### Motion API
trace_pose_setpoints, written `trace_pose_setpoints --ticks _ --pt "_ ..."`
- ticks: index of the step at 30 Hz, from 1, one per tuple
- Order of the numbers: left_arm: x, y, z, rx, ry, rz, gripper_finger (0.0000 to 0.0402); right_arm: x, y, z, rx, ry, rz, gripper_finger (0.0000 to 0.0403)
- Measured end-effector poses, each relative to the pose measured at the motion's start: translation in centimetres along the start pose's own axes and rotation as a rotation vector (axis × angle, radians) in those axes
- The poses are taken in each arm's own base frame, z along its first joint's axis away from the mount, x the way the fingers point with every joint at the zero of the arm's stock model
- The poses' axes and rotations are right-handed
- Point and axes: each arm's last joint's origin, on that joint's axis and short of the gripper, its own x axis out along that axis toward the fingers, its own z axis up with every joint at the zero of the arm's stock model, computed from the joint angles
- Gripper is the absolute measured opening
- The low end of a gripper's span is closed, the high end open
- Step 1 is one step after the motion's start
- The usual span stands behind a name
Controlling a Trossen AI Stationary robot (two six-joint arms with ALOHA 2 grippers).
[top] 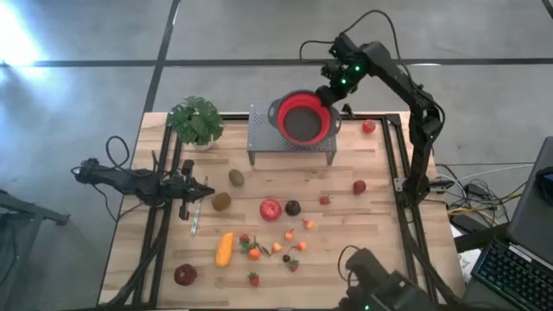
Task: Pick & Place Fruit
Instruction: Put the strainer bowl on the shelf
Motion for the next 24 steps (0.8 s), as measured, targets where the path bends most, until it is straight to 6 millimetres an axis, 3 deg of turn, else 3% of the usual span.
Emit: trace_pose_setpoints --ticks 9,24 --pt "0.0 0.0 0.0 0.000 0.001 0.000 0.0021 0.2 -3.6 0.3 0.072 0.021 -0.015 0.0019" --pt "0.0 0.0 0.0 0.000 0.000 0.000 0.0021 0.8 -4.6 0.4 0.065 0.043 -0.023 0.0034"
